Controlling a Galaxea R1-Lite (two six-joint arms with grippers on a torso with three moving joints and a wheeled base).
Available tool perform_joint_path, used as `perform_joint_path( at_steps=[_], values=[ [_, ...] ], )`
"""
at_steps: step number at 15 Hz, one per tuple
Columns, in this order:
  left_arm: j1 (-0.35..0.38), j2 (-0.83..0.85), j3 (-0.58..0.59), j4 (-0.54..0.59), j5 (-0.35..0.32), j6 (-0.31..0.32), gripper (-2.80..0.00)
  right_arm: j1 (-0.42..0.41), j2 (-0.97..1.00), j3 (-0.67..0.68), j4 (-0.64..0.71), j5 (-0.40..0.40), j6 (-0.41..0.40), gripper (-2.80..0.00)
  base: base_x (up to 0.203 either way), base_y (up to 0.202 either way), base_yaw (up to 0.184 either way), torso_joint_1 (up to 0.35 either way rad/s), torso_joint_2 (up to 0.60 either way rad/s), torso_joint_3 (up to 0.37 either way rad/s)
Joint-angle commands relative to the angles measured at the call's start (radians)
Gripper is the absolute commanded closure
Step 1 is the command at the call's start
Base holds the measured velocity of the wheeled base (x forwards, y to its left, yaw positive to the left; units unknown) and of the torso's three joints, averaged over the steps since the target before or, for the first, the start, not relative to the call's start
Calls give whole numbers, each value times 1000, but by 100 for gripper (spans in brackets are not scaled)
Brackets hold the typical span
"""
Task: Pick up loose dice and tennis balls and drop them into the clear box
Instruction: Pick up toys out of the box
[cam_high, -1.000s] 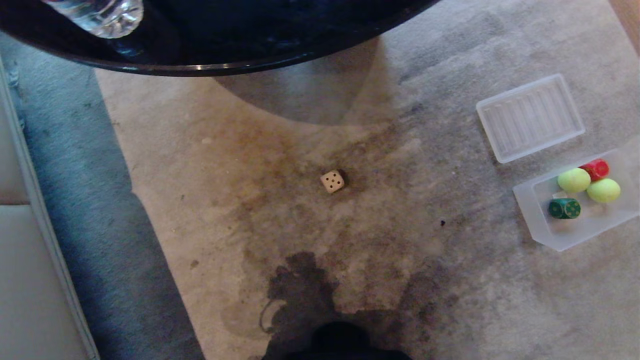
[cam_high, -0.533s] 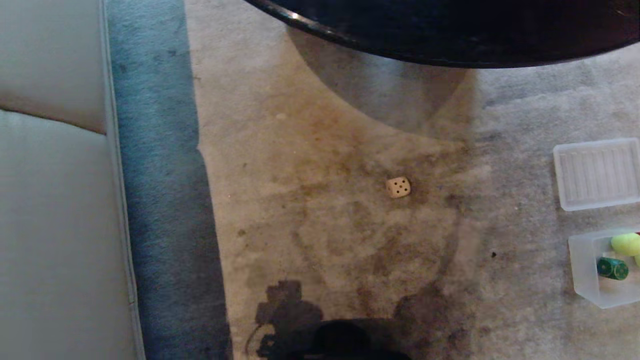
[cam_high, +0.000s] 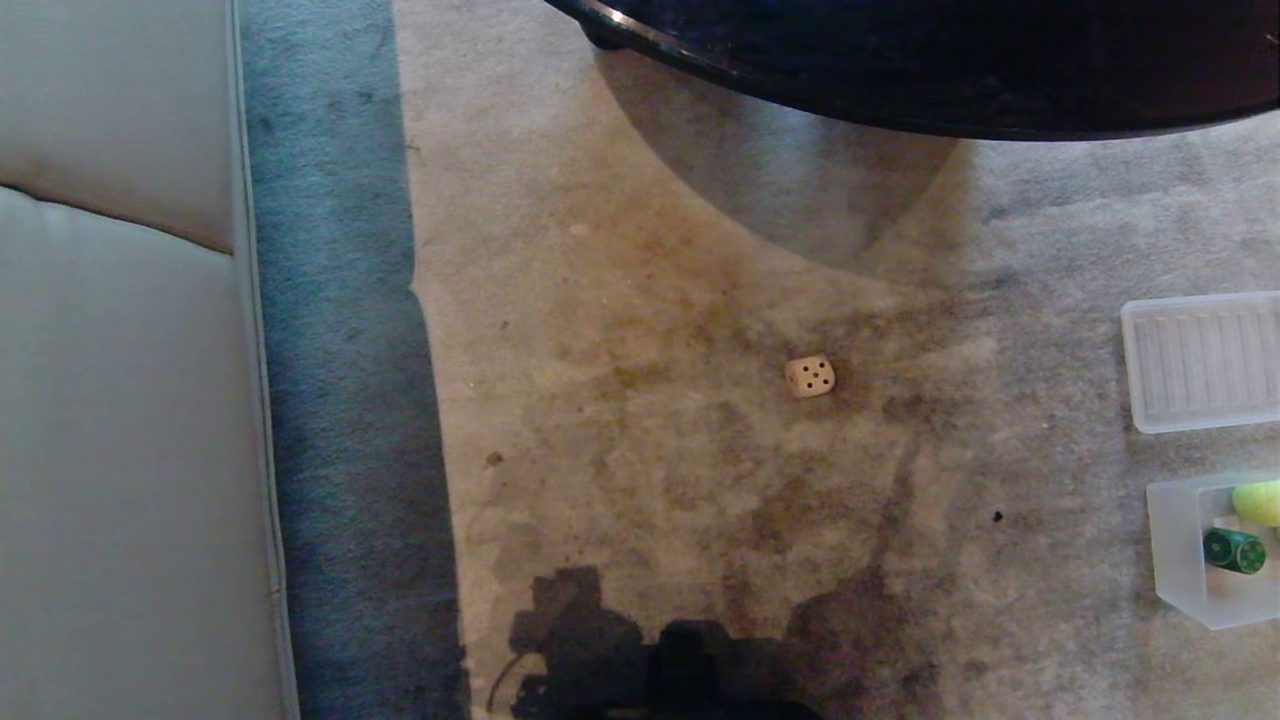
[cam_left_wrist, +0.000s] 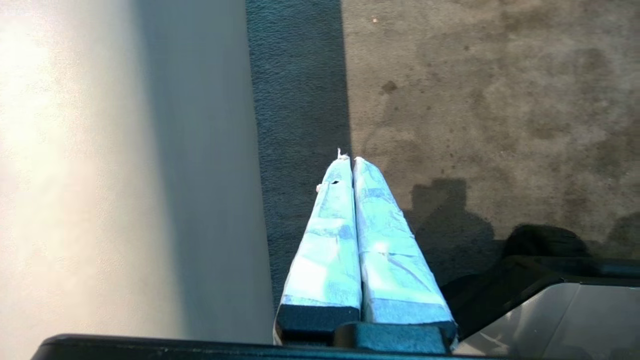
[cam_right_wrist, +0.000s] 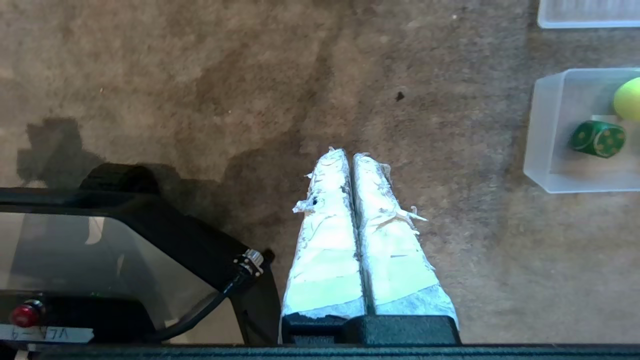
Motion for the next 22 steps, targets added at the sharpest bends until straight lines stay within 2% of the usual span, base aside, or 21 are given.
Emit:
perform_joint_path(
  at_steps=[1,19,22],
  values=[
    [0,0,0,0,0,1,0,0,-2,0,1,0,-1,0,0,0,0,0,0,0],
    [0,0,0,1,0,3,0,2,-2,0,1,0,-1,0,0,0,0,0,0,0],
    [0,0,2,0,0,1,0,0,-2,0,1,0,-1,0,2,-109,4,2,2,6]
  ],
)
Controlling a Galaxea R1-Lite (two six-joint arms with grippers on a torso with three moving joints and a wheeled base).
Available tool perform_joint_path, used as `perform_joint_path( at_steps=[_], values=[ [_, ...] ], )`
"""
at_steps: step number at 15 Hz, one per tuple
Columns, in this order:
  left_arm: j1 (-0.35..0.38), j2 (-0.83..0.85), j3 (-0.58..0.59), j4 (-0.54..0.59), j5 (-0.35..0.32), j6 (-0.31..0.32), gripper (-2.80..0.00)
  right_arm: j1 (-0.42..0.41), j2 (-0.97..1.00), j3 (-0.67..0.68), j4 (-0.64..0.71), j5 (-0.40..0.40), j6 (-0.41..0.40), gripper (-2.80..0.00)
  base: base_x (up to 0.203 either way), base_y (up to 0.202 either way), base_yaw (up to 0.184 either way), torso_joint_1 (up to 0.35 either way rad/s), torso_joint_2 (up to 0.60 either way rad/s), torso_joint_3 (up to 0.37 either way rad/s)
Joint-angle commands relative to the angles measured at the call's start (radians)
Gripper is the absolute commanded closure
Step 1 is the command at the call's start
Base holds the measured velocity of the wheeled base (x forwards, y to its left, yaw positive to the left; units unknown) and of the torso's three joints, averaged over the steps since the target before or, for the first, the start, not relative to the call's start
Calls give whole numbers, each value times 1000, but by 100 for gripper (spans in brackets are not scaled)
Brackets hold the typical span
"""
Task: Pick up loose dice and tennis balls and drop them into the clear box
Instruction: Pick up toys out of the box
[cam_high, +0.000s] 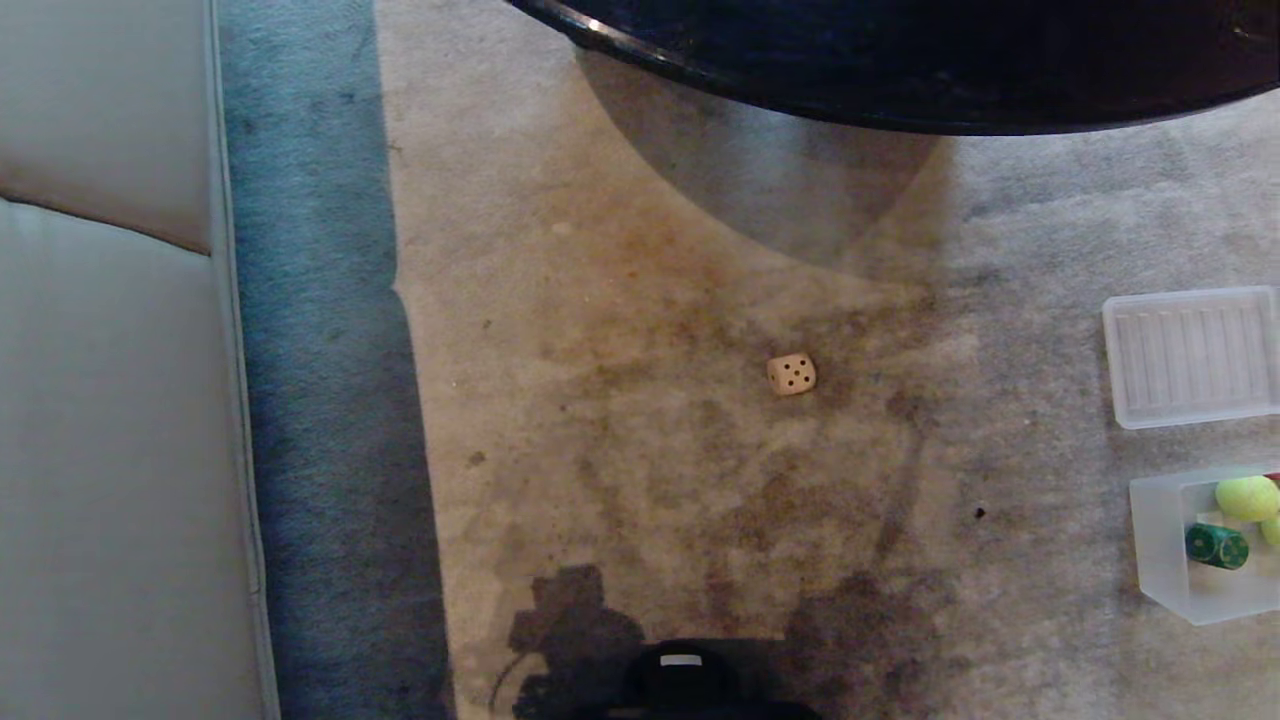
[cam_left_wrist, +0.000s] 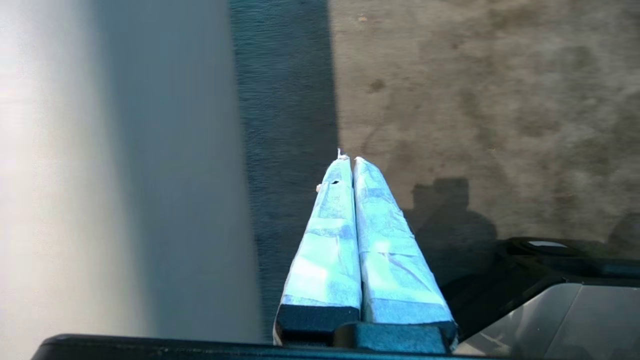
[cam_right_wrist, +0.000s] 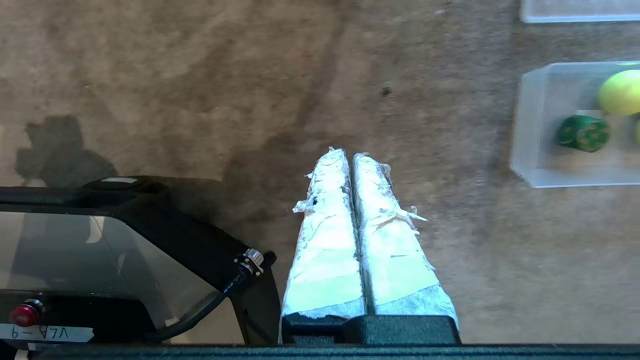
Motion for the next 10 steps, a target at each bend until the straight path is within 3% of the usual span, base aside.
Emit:
perform_joint_path(
  at_steps=[1,3,10],
  values=[
    [0,0,1,0,0,-2,0,0,-2,0,1,0,-1,0,0,-181,5,7,0,2],
    [0,0,0,0,-1,-2,0,0,-2,0,1,0,-1,0,0,-136,0,2,2,-4],
    [0,0,0,0,-1,-2,0,0,-2,0,1,0,-1,0,0,0,0,0,0,0]
  ],
)
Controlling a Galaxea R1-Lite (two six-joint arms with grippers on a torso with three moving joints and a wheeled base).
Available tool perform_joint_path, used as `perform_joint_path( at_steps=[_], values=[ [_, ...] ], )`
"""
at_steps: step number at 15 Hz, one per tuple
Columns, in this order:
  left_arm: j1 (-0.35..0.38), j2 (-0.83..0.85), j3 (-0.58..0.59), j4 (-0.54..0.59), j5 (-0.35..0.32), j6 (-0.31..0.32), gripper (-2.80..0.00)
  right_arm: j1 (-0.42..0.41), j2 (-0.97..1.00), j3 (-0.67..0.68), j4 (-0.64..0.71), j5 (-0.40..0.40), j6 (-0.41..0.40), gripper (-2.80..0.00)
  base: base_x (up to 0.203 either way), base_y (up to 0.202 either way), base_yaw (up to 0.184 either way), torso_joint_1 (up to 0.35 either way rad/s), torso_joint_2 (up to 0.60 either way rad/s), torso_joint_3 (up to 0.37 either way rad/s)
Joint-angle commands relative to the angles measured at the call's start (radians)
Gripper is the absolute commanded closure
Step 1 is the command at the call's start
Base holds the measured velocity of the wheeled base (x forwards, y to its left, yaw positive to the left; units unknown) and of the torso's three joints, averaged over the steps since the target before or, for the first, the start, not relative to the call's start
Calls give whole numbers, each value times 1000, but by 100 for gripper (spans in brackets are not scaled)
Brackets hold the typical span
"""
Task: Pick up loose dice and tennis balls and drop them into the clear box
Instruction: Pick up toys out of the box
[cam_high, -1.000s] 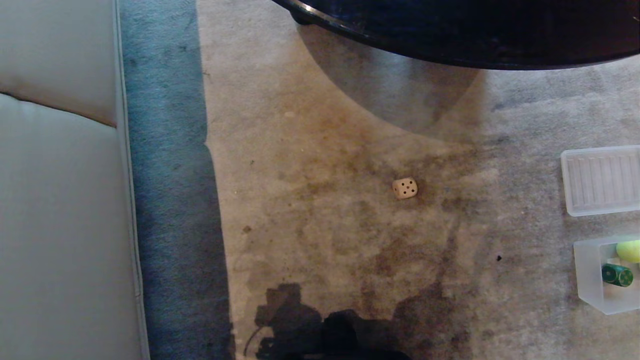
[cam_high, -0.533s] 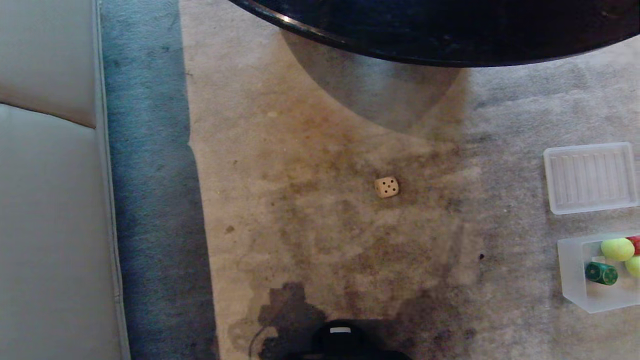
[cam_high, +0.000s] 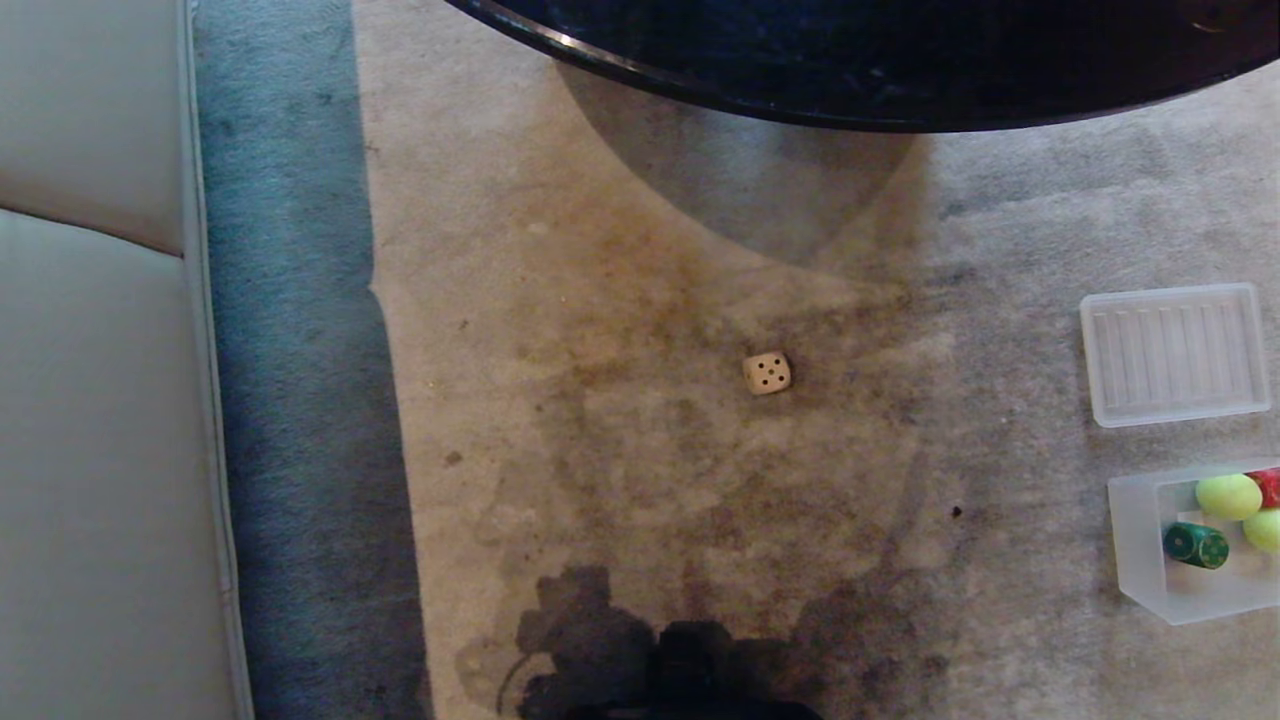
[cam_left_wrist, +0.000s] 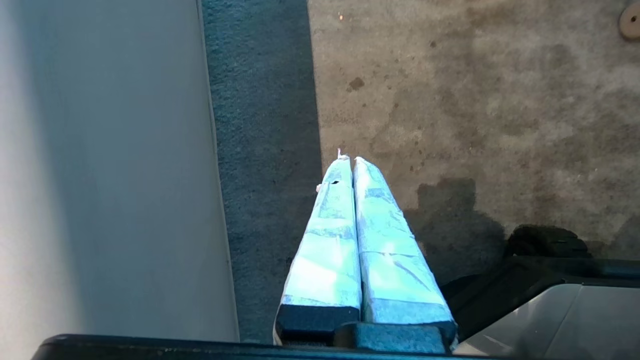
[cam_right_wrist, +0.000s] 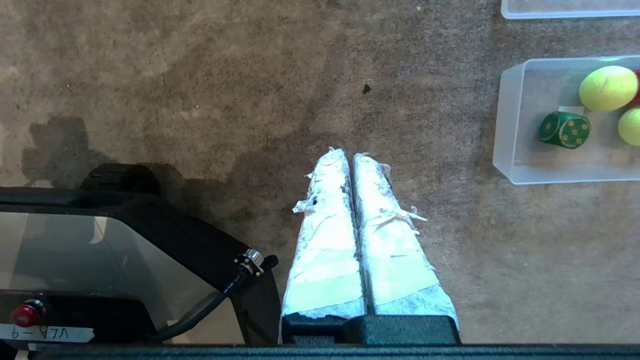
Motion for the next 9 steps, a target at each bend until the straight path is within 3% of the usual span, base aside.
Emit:
perform_joint_path(
  at_steps=[1,9],
  values=[
    [0,0,2,1,0,-1,0,0,-2,0,0,0,-1,0,0,0,0,0,0,0],
    [0,0,2,1,0,-1,0,0,-2,1,0,-6,16,0,0,0,0,0,0,0]
  ],
)
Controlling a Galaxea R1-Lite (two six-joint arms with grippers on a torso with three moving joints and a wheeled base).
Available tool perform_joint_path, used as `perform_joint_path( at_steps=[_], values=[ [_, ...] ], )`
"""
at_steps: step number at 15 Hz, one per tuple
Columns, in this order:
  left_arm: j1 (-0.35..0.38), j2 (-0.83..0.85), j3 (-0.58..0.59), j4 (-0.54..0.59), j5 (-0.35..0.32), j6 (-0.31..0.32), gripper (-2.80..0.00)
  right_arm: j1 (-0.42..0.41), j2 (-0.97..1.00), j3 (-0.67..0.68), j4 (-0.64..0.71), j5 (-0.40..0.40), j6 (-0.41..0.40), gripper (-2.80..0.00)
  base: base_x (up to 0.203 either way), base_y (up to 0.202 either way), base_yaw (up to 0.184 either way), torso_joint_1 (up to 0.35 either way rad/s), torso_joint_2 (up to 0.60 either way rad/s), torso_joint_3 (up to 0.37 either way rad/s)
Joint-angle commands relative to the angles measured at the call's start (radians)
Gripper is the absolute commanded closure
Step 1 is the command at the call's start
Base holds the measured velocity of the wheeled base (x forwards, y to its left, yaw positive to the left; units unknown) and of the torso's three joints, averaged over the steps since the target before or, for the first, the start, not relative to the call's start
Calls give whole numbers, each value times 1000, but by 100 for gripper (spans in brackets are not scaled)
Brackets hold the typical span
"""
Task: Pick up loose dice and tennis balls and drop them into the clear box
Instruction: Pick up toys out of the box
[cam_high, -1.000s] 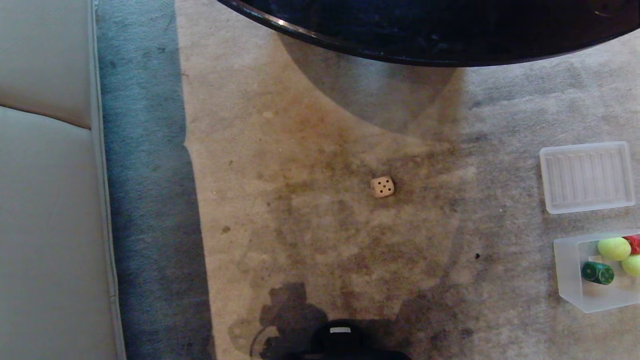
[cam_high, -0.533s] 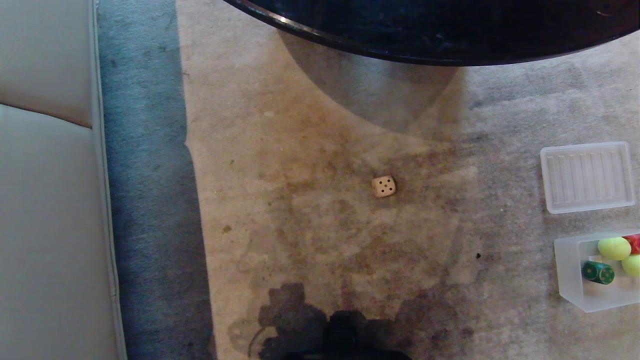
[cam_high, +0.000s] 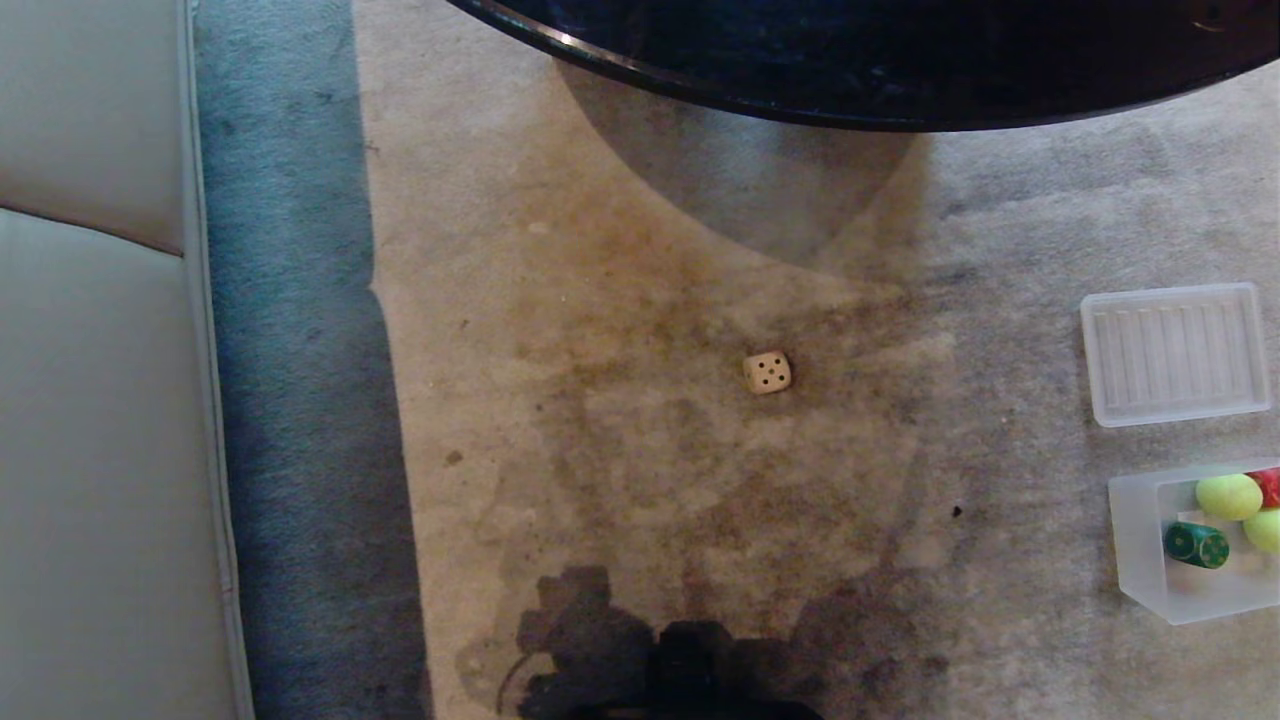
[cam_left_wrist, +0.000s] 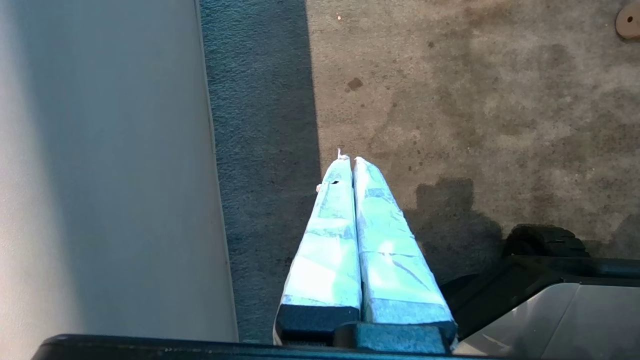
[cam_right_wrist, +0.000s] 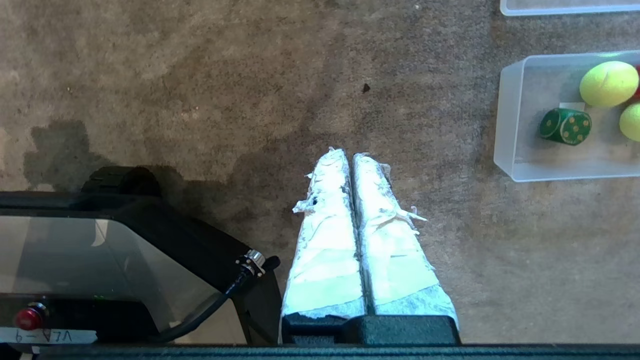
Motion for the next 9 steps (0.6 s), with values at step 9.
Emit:
perform_joint_path(
  at_steps=[9],
  values=[
    [0,0,0,0,0,-2,0,0,-2,0,1,-2,1,0,0,0,0,0,0,0]
  ],
)
